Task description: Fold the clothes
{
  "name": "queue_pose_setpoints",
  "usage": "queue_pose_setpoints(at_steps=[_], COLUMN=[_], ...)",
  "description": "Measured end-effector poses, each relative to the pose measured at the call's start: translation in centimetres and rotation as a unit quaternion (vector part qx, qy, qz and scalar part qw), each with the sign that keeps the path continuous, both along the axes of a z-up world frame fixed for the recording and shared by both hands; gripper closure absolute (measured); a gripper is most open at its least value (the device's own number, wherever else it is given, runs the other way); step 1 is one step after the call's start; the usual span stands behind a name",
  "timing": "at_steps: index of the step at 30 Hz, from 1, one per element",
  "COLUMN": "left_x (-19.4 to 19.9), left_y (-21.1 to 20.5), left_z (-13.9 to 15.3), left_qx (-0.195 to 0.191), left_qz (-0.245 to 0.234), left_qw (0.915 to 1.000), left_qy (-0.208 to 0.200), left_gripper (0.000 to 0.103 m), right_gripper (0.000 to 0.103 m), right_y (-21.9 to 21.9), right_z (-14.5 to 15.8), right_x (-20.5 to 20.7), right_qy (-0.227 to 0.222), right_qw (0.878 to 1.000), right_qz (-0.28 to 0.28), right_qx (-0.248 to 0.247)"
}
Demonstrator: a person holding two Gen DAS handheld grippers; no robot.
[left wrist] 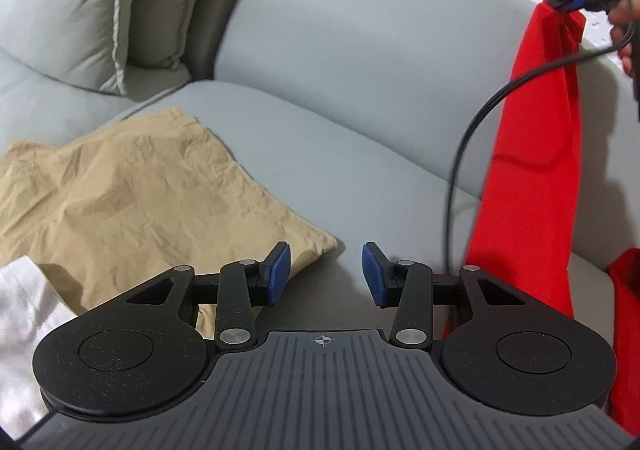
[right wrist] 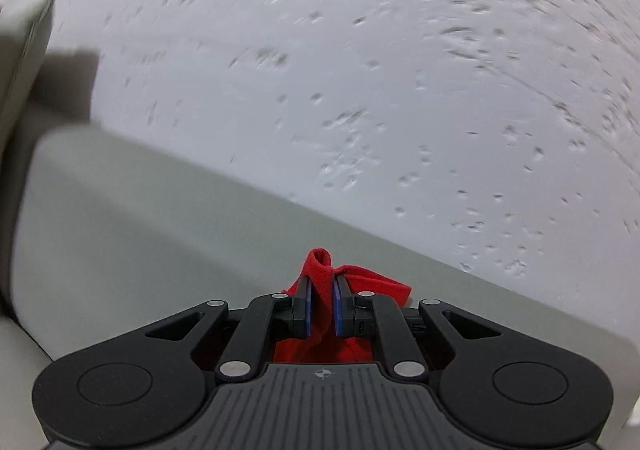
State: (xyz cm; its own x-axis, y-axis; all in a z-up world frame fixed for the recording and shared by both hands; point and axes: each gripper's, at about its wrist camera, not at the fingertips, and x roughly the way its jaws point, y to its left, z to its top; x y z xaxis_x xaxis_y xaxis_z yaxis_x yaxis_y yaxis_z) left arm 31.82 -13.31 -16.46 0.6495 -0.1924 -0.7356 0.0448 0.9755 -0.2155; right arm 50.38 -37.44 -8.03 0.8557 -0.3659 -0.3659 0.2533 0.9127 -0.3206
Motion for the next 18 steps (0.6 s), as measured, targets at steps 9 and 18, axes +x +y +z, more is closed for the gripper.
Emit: queue_pose_setpoints(at_steps=[9,18], left_x=[0.4,-2.6], left_y=[-0.3,-1.1], left_z=[-0.7,1.0], left_qx=[0.013,0.044], left_qz=[-0.001,0.001], left_qw=[0.9999,0.9980], left_qy=[0.007,-0.045], left_gripper=[0.057,0.057], right_gripper=[0.013,0.008], right_y=[0.3,-5.6], right_z=[-1.0,4.8], right_x=[0.6,-14.6], right_qy=[0.031,0.096], right_qw=[0.999,0.989], right_qz=[-0.009,-0.017], right_qx=[-0.031,0.112])
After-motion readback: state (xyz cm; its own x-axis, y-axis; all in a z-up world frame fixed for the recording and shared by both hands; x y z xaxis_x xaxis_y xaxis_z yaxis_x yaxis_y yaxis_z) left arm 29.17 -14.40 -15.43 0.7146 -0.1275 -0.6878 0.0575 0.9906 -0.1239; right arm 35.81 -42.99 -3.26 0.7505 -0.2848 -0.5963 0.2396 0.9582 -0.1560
